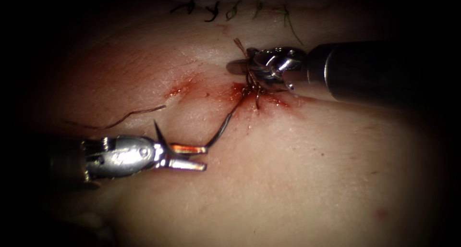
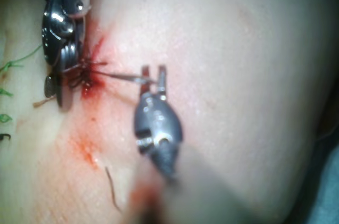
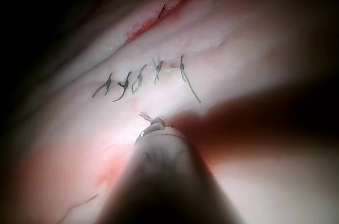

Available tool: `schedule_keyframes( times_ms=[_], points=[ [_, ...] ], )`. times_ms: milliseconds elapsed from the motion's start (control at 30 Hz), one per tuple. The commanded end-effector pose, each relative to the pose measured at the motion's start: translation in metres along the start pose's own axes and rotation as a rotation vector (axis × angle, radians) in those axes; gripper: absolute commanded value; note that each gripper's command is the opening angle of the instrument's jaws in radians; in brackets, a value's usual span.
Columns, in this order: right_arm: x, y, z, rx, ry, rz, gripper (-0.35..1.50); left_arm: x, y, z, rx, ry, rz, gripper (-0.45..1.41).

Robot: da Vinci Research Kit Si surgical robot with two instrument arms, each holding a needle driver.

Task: Wound Closure

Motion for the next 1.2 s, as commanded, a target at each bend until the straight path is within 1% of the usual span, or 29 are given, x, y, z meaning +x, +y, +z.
schedule_keyframes(
  times_ms=[33, 233, 533, 567, 600, 667, 833, 900, 1000, 1100, 1133, 1200],
  points=[
    [0.0003, -0.0002, 0.0006, -0.005, 0.006, 0.003, 0.61, -0.0006, 0.0001, 0.0008, -0.002, 0.001, -0.004, -0.45],
    [0.0005, 0.0003, 0.0010, -0.028, 0.014, -0.002, 0.61, -0.0002, 0.0003, 0.0009, 0.001, 0.005, -0.006, -0.45],
    [-0.0008, 0.0001, 0.0022, -0.062, 0.031, -0.016, 0.59, 0.0011, 0.0001, 0.0014, 0.005, 0.013, -0.016, -0.45],
    [-0.0011, 0.0001, 0.0025, -0.065, 0.029, -0.025, 0.49, 0.0012, 0.0000, 0.0014, 0.006, 0.013, -0.016, -0.45],
    [-0.0016, -0.0001, 0.0030, -0.071, 0.007, -0.045, 0.04, 0.0012, 0.0000, 0.0015, 0.003, 0.014, -0.016, -0.45],
    [-0.0019, -0.0005, 0.0034, -0.077, 0.007, -0.063, -0.35, 0.0012, 0.0001, 0.0016, 0.003, 0.014, -0.016, -0.45],
    [-0.0019, -0.0014, 0.0043, -0.088, 0.005, -0.108, -0.35, 0.0010, 0.0004, 0.0014, 0.001, 0.013, -0.014, -0.45],
    [-0.0020, -0.0016, 0.0043, -0.090, 0.005, -0.126, -0.35, 0.0010, 0.0005, 0.0013, 0.000, 0.013, -0.013, -0.45],
    [-0.0021, -0.0020, 0.0031, -0.066, 0.022, -0.131, -0.35, 0.0009, 0.0006, 0.0012, -0.002, 0.013, -0.012, -0.45],
    [-0.0016, -0.0024, 0.0009, -0.038, 0.065, -0.128, -0.35, 0.0008, 0.0007, 0.0014, 0.001, 0.015, -0.011, -0.45],
    [-0.0013, -0.0026, -0.0003, -0.027, 0.087, -0.125, -0.35, 0.0008, 0.0007, 0.0015, 0.003, 0.017, -0.010, -0.45],
    [-0.0004, -0.0038, -0.0045, 0.048, 0.161, -0.105, -0.35, 0.0004, 0.0002, 0.0018, 0.006, 0.018, -0.008, -0.45]
  ],
)
